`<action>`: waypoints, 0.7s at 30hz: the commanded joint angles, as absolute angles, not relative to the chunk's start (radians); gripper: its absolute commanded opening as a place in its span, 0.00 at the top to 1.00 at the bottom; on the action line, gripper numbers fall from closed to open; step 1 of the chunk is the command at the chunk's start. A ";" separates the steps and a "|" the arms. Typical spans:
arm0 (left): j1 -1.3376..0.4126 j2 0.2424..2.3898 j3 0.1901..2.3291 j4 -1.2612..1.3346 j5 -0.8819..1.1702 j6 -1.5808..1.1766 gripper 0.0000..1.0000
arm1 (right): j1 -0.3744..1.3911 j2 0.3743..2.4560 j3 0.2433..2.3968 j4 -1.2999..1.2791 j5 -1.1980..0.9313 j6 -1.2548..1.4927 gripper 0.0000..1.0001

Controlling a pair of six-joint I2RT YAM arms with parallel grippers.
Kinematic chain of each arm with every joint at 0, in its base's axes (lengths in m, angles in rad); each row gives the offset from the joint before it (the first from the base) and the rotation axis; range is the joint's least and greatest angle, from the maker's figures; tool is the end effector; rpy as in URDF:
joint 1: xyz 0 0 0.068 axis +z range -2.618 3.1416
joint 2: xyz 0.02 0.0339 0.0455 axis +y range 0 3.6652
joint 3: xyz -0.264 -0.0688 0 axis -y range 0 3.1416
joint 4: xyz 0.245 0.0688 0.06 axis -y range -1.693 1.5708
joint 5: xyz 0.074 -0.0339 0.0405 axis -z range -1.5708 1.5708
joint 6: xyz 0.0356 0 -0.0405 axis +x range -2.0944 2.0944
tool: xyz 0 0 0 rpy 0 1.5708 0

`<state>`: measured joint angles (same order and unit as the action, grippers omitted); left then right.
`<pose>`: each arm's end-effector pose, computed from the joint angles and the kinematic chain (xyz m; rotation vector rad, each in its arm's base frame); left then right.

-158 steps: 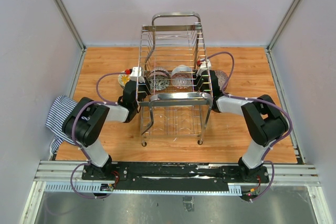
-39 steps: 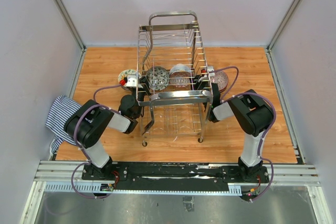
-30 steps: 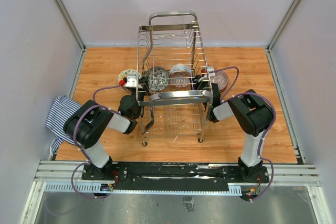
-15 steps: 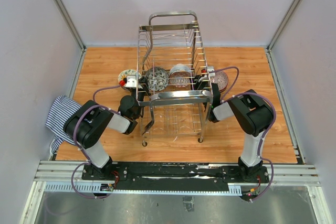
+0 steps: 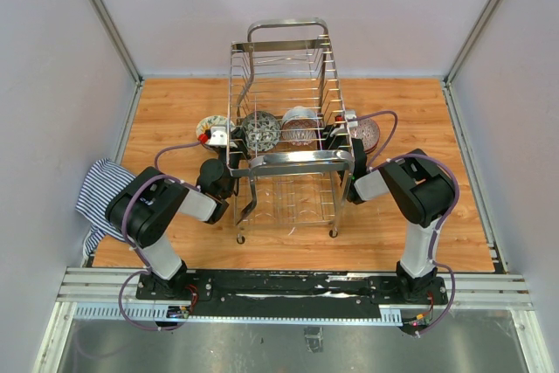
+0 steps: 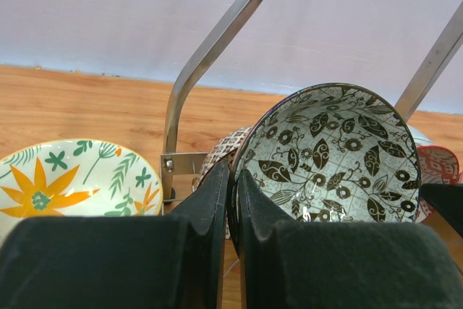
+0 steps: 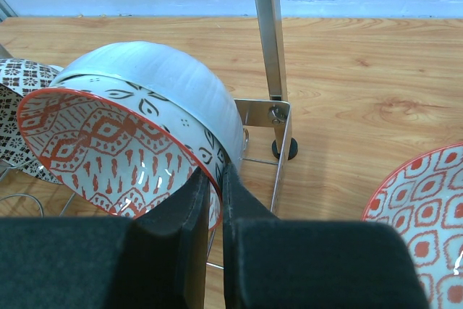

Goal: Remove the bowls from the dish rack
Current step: Place the bowl with the bowl.

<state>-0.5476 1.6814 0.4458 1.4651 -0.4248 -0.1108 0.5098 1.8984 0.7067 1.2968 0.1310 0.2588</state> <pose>0.2553 -0.1385 0.1885 -0.0643 1.3655 -0.2684 0.3165 0.1716 0.1695 -0.0785 1.4866 0.5282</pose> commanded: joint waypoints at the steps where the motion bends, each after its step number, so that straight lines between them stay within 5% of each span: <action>1: -0.561 1.641 0.445 1.563 -0.441 -0.100 0.99 | 0.514 1.848 0.748 1.588 0.115 0.314 0.99; 21: -0.561 1.609 0.453 1.483 -0.442 -0.100 0.99 | 0.499 1.830 0.743 1.449 0.050 0.406 0.99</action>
<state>-0.5480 1.6566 0.4458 1.4277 -0.4259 -0.1043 0.5083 1.8984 0.7067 1.2793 0.1150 0.3046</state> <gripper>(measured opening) 0.104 0.085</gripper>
